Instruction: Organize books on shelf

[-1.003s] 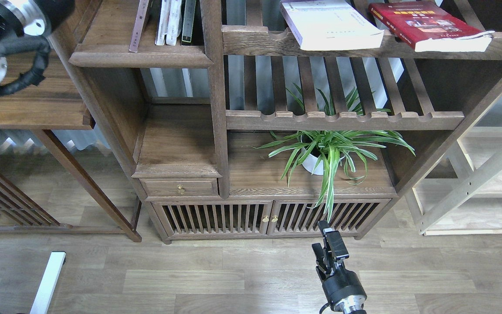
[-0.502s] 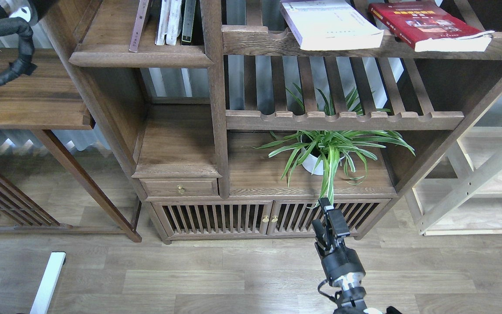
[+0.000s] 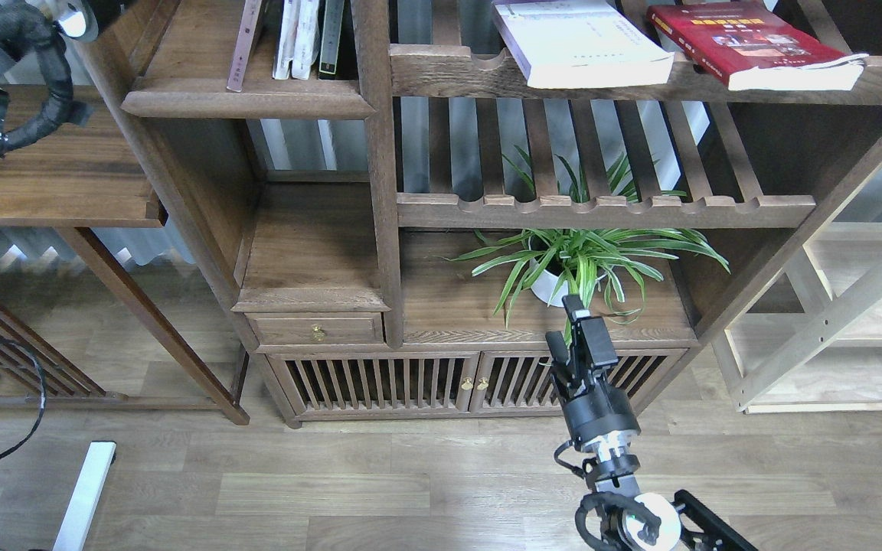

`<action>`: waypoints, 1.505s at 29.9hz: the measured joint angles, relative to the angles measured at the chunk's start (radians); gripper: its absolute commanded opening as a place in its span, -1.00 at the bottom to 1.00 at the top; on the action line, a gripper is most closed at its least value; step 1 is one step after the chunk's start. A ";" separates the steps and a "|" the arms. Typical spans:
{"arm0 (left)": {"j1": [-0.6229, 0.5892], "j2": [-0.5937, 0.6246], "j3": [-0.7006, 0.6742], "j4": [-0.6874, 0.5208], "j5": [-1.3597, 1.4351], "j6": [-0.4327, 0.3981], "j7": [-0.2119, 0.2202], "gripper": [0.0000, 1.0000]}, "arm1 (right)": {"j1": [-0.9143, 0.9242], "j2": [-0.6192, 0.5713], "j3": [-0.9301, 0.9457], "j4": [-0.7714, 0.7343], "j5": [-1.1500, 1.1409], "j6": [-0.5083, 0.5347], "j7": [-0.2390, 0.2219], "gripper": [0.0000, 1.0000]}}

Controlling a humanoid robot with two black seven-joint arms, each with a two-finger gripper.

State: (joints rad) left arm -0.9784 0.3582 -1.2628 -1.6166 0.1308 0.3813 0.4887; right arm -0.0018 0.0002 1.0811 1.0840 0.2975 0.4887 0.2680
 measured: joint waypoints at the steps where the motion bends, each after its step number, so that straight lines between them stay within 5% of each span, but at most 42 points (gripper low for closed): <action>1: 0.001 0.000 0.000 -0.003 -0.031 0.000 0.000 0.99 | 0.003 0.000 0.012 0.001 0.000 0.000 -0.002 0.99; 14: 0.084 -0.087 -0.069 -0.003 -0.087 -0.101 0.000 0.99 | 0.062 -0.022 0.054 0.034 -0.087 0.000 -0.005 0.99; 23: 0.242 -0.106 -0.115 0.009 -0.179 -0.369 0.000 0.99 | 0.049 0.000 0.102 0.100 -0.086 0.000 -0.013 0.99; 45: 0.539 -0.186 -0.184 0.081 -0.395 -0.608 0.000 0.99 | 0.075 0.000 0.181 0.131 -0.086 0.000 -0.013 0.99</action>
State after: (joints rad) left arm -0.4398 0.1726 -1.4463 -1.5356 -0.2640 -0.2267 0.4886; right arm 0.0732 0.0000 1.2624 1.2147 0.2116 0.4887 0.2545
